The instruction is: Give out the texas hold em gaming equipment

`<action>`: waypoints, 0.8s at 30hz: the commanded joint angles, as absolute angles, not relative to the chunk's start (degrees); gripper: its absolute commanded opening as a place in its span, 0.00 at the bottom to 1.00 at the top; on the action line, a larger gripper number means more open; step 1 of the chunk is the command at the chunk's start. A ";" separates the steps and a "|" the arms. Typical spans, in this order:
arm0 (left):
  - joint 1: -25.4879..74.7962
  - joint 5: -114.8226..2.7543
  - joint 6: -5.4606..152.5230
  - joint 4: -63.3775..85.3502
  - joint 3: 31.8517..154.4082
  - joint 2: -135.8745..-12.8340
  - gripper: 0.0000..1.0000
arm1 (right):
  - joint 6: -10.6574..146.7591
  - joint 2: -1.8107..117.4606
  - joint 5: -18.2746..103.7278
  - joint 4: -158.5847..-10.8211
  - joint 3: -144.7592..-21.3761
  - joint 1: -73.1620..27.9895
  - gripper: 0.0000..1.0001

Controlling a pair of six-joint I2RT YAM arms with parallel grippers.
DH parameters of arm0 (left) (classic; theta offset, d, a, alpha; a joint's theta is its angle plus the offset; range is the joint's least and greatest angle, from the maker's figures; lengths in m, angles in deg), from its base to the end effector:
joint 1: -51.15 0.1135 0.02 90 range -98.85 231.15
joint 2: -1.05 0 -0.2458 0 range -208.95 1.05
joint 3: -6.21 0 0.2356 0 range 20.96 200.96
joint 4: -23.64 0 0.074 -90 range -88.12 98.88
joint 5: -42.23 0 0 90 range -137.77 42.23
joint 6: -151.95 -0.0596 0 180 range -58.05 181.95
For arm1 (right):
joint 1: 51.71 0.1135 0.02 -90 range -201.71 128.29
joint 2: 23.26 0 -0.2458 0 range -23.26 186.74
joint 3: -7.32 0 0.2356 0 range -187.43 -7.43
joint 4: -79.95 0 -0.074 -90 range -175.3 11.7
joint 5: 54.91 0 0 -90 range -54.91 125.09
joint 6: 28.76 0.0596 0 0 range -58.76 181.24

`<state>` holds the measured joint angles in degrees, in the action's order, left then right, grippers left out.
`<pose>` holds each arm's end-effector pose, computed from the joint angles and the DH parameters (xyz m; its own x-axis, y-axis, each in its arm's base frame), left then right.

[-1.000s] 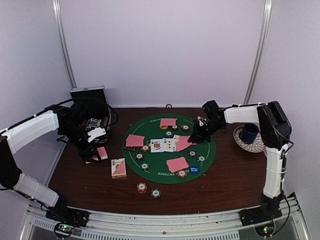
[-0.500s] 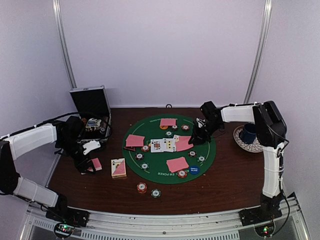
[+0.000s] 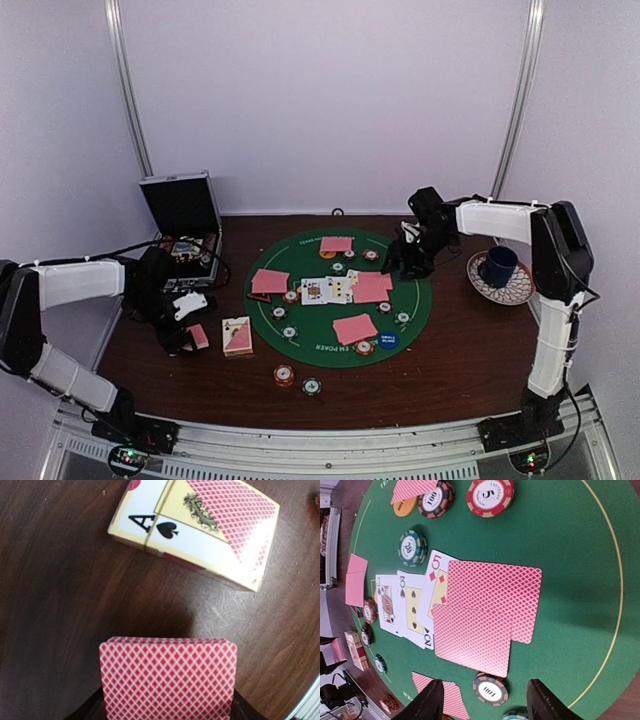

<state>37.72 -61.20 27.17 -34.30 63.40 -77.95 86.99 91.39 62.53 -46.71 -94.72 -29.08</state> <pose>0.2062 -0.0635 0.1374 -0.6343 0.7219 -0.2765 0.7645 0.6388 -0.0862 0.3625 0.1809 0.1696 -0.9828 0.0080 -0.1842 -0.0975 0.8254 0.5561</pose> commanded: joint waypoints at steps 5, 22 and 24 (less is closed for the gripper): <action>38.06 -61.73 27.88 -27.43 61.74 -81.14 0.05 | 88.22 79.16 59.48 -49.15 -88.16 -28.60 0.64; 38.06 -65.67 28.54 -37.92 68.70 -75.91 0.98 | 86.40 63.14 44.91 -48.64 -78.36 -28.07 0.99; 38.06 -65.18 30.52 -39.08 72.04 -75.69 0.98 | 86.06 60.25 38.89 -49.82 -76.01 -28.05 1.00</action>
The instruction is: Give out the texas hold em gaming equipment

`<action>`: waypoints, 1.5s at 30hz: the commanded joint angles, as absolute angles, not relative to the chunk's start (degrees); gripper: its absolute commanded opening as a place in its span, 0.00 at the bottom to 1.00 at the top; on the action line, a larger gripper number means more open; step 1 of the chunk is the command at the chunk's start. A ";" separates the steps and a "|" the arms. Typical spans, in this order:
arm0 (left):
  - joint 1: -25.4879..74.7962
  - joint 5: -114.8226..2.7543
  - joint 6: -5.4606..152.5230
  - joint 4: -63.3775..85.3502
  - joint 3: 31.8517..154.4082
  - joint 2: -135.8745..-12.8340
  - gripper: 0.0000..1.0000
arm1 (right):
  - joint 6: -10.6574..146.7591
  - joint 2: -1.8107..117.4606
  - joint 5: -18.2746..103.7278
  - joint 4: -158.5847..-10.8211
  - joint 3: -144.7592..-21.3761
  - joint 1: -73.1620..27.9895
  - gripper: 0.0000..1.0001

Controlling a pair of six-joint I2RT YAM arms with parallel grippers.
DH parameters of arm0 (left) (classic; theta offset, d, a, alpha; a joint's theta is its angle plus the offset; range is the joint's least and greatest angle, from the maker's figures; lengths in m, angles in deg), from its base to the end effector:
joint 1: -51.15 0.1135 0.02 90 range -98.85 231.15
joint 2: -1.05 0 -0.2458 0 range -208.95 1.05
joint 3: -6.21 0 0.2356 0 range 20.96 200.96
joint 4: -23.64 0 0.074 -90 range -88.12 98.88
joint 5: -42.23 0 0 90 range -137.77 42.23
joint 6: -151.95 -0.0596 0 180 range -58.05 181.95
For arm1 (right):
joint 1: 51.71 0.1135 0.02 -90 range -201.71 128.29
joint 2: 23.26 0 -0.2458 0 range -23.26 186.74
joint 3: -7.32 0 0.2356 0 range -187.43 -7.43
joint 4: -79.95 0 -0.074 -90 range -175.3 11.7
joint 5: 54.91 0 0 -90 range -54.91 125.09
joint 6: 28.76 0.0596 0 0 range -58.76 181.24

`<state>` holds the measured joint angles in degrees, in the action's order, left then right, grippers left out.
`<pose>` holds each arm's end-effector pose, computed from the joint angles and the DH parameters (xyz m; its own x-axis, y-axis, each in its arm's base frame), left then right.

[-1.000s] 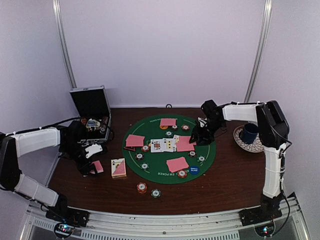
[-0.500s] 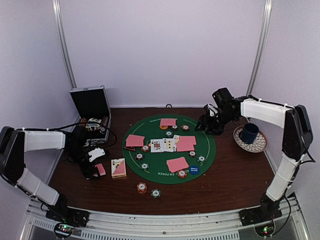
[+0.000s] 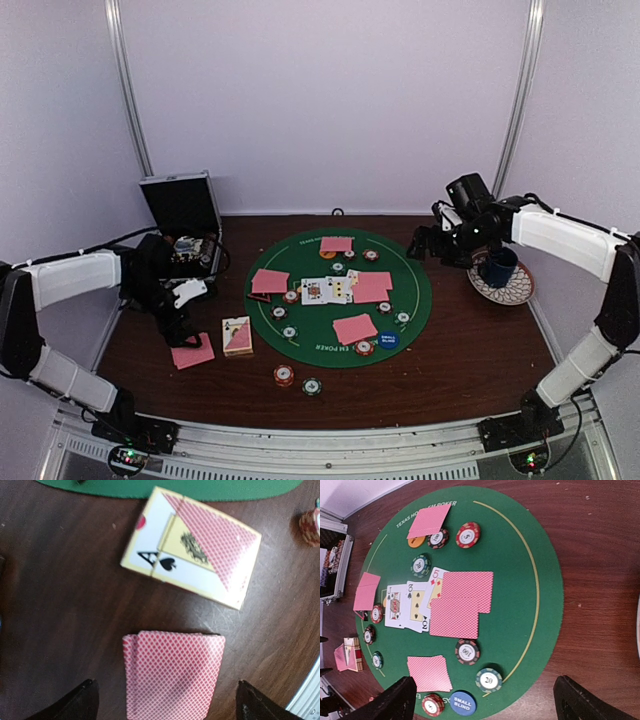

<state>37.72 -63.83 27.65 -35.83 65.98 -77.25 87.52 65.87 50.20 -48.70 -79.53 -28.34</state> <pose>0.2110 -0.0673 0.1509 -0.6286 0.7069 -0.3242 0.7667 0.6331 -0.1064 0.2965 0.1450 0.2440 -0.8951 0.0788 -0.4388 -0.1433 0.8811 0.4508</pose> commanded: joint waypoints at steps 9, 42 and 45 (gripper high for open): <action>38.67 -62.69 45.61 -15.26 69.60 -73.61 0.97 | 78.54 49.93 4.03 -70.24 -58.18 -28.42 0.99; 47.02 -50.57 57.37 67.59 36.17 -87.79 0.97 | 58.37 62.97 13.29 -140.07 -28.07 -44.01 1.00; 48.01 -49.06 59.09 62.10 39.30 -88.31 0.98 | 55.96 66.78 20.12 -144.76 -27.51 -45.07 0.99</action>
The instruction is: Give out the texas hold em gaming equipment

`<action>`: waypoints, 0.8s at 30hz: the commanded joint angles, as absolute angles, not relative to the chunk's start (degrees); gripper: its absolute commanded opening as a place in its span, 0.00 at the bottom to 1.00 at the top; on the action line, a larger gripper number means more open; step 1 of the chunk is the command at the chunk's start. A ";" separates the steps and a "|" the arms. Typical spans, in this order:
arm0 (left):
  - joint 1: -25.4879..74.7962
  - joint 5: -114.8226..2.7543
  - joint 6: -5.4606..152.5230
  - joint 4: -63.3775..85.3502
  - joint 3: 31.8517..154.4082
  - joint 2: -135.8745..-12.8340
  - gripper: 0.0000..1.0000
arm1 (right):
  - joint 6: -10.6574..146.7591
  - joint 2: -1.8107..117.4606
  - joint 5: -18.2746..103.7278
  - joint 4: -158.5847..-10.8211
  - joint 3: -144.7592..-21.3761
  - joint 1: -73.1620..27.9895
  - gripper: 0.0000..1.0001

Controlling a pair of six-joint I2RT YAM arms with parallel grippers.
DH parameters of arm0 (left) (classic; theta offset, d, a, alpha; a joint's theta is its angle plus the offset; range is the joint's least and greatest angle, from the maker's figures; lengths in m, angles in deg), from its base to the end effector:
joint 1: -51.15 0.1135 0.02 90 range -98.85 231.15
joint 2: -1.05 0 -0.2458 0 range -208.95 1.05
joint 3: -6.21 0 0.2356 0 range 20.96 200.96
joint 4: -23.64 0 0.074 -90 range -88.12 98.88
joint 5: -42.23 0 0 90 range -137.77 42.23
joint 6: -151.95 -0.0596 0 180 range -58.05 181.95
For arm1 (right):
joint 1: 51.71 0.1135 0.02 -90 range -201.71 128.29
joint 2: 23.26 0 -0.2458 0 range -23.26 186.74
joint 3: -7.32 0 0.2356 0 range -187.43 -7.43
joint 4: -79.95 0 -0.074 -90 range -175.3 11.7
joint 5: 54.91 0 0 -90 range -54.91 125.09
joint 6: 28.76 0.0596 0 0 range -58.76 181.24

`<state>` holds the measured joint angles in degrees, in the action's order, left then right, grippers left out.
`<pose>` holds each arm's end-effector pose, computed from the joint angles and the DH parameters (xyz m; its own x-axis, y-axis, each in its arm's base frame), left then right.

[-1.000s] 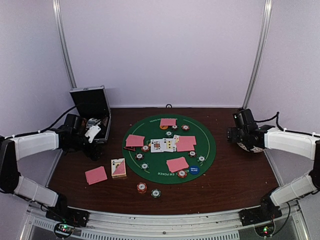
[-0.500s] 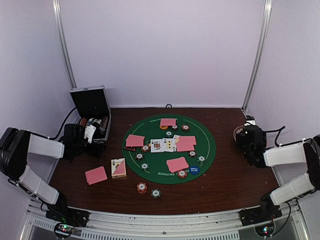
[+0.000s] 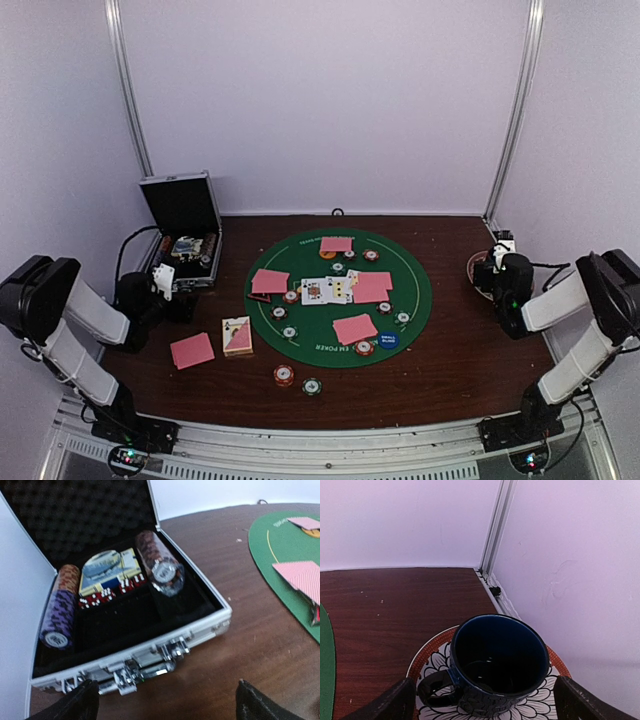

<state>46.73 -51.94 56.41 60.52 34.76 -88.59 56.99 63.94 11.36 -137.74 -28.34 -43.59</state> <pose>0.2530 -0.0239 0.0983 -0.3931 0.1270 -0.9107 0.1818 0.9816 0.0584 0.2799 0.0157 0.1437 -0.2554 -0.1050 -0.9611 0.2392 0.9563 -0.1680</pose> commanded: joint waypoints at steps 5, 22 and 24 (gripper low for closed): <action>48.94 -49.66 60.29 61.65 40.19 -88.83 0.98 | 58.10 65.73 21.54 -140.17 -29.12 -46.49 0.99; 48.91 -45.58 61.69 60.03 40.94 -88.82 0.98 | 58.00 66.35 22.97 -140.51 -29.58 -47.05 0.99; 48.95 -45.58 61.69 60.04 41.00 -88.80 0.98 | 58.18 66.15 23.64 -140.11 -29.54 -47.40 0.99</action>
<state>48.54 -46.34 61.04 58.42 40.05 -88.62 57.16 66.02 21.96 -140.32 -28.58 -46.33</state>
